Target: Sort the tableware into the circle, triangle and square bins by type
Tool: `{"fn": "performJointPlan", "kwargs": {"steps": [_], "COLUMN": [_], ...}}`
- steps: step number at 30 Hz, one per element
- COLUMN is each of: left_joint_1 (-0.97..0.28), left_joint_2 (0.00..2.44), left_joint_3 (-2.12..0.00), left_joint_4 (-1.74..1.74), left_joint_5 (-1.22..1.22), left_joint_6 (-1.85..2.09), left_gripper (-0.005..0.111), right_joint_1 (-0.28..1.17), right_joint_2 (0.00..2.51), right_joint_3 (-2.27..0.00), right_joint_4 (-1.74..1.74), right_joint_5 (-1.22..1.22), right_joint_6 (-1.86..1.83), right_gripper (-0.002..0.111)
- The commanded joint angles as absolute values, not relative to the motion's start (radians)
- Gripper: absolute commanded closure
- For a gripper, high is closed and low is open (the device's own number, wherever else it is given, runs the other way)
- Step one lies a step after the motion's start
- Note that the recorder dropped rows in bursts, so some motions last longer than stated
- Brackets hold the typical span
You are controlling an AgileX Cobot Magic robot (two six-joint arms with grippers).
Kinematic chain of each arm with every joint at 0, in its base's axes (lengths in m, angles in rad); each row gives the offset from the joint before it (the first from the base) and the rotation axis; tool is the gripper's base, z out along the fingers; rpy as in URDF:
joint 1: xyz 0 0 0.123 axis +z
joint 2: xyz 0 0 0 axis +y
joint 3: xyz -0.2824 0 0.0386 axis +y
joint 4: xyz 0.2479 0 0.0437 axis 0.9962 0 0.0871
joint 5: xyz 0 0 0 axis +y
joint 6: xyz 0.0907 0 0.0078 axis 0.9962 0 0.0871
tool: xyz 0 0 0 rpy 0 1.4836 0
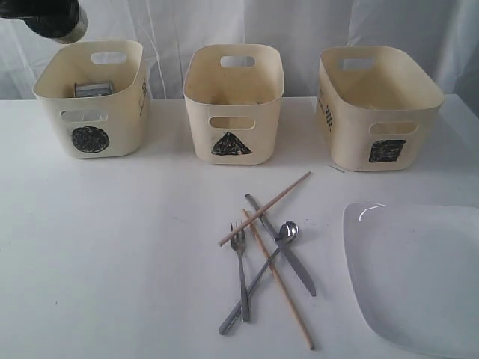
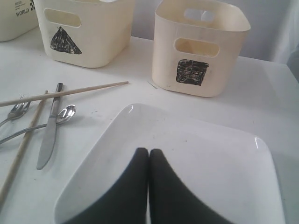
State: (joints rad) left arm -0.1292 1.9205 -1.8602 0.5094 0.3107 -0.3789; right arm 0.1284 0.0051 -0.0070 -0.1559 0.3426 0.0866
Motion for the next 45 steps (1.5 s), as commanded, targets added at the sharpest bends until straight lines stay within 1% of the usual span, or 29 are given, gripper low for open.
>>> {"fn": "performJointPlan", "kwargs": {"steps": [1,2,3,4,5,6,7,9,12,14,23,25,30,32,38,45], "left_joint_1": [-0.103,-0.103,-0.106,-0.109,-0.111,-0.111,-0.111,-0.111,-0.125,-0.132,-0.132,-0.132,-0.132,-0.132,-0.132,-0.132], "left_joint_2": [2.097,2.117,2.155,2.165,2.187,2.193,2.203,2.197,2.137,2.077,1.713,1.619,1.341,1.22,0.888,0.606], "left_joint_3": [-1.99,-2.001,-2.015,-2.015,-2.015,-2.015,-2.015,-2.015,-2.013,-1.971,-1.578,-1.487,-1.237,-1.136,-0.902,-0.775], "left_joint_4": [0.5,0.498,0.482,0.473,0.459,0.451,0.423,0.362,0.347,0.342,0.328,0.328,0.3,0.286,0.252,0.202], "left_joint_5": [0.241,0.23,0.193,0.168,0.119,0.105,0.105,0.115,0.228,0.262,0.21,0.194,0.177,0.177,0.196,0.349], "left_joint_6": [-0.425,-0.423,-0.423,-0.423,-0.423,-0.423,-0.423,-0.423,-0.377,-0.313,-0.311,-0.311,-0.318,-0.318,-0.318,-0.318], "left_gripper": [0.107,0.106,0.099,0.095,0.082,0.077,0.067,0.063,0.063,0.063,0.064,0.07,0.099,0.107,0.107,0.107], "right_joint_1": [0.132,0.132,0.132,0.132,0.132,0.132,0.132,0.132,0.132,0.132,0.132,0.132,0.132,0.132,0.132,0.132], "right_joint_2": [0.0,0.0,0.0,0.0,0.0,0.0,0.0,0.0,0.0,0.0,0.0,0.0,0.0,0.0,0.0,0.0], "right_joint_3": [0.0,0.0,0.0,0.0,0.0,0.0,0.0,0.0,0.0,0.0,0.0,0.0,0.0,0.0,0.0,0.0], "right_joint_4": [-0.154,-0.154,-0.154,-0.154,-0.154,-0.154,-0.154,-0.154,-0.154,-0.154,-0.154,-0.154,-0.154,-0.154,-0.154,-0.154], "right_joint_5": [0.335,0.335,0.335,0.335,0.335,0.335,0.335,0.335,0.335,0.335,0.335,0.335,0.335,0.335,0.335,0.335], "right_joint_6": [0.091,0.091,0.091,0.091,0.091,0.091,0.091,0.091,0.091,0.091,0.108,0.109,0.109,0.109,0.109,0.109], "right_gripper": [0.108,0.108,0.108,0.108,0.108,0.108,0.108,0.108,0.108,0.108,0.108,0.108,0.108,0.108,0.108,0.108]}}
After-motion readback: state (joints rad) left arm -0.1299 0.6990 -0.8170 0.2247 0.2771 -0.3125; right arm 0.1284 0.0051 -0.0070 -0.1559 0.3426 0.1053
